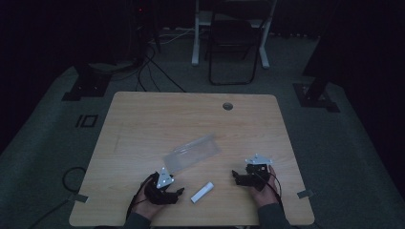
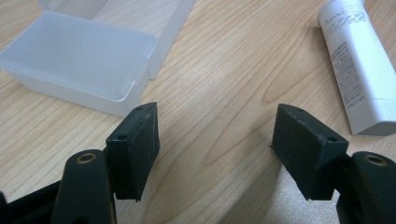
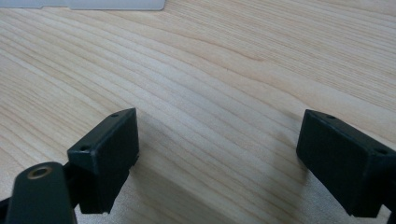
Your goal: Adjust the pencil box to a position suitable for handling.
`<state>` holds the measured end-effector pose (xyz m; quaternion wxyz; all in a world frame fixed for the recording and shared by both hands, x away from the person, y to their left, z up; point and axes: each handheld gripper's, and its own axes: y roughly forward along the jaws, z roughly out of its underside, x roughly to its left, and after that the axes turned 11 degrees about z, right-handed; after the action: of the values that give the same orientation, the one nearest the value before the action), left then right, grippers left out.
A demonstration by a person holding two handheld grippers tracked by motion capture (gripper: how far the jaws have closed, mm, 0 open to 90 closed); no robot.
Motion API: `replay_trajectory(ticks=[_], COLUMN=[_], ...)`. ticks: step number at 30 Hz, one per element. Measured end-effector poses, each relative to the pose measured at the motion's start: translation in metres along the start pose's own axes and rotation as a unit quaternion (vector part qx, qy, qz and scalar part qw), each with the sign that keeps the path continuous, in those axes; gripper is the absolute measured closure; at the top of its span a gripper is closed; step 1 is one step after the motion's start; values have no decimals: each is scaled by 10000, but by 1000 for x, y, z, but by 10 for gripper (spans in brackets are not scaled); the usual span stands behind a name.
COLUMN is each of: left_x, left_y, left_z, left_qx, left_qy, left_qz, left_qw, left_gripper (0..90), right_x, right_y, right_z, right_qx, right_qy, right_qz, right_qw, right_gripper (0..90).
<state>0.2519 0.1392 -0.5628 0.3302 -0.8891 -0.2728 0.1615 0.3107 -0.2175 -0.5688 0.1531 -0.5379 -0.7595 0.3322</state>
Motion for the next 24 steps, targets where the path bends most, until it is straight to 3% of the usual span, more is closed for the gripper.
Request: replay_trajectory(ticks=[9,14,24], left_x=[-2,-3,2], left_y=[-5,-14,-36], left_z=[-4,-11,-37], left_qx=[140,-73,-346], left_qy=[34,106,511], left_qz=[50,127,65], left_qw=[9999,9998,9981], left_gripper=[459,469,483], right_x=[0,0,0], right_y=[0,0,0], right_z=[0,0,0], right_qx=[-3,-3,-2], right_qy=[2,5,4], right_qz=[0,0,-1], right_qw=[10000,10000,10000], right_gripper=[127,127,127])
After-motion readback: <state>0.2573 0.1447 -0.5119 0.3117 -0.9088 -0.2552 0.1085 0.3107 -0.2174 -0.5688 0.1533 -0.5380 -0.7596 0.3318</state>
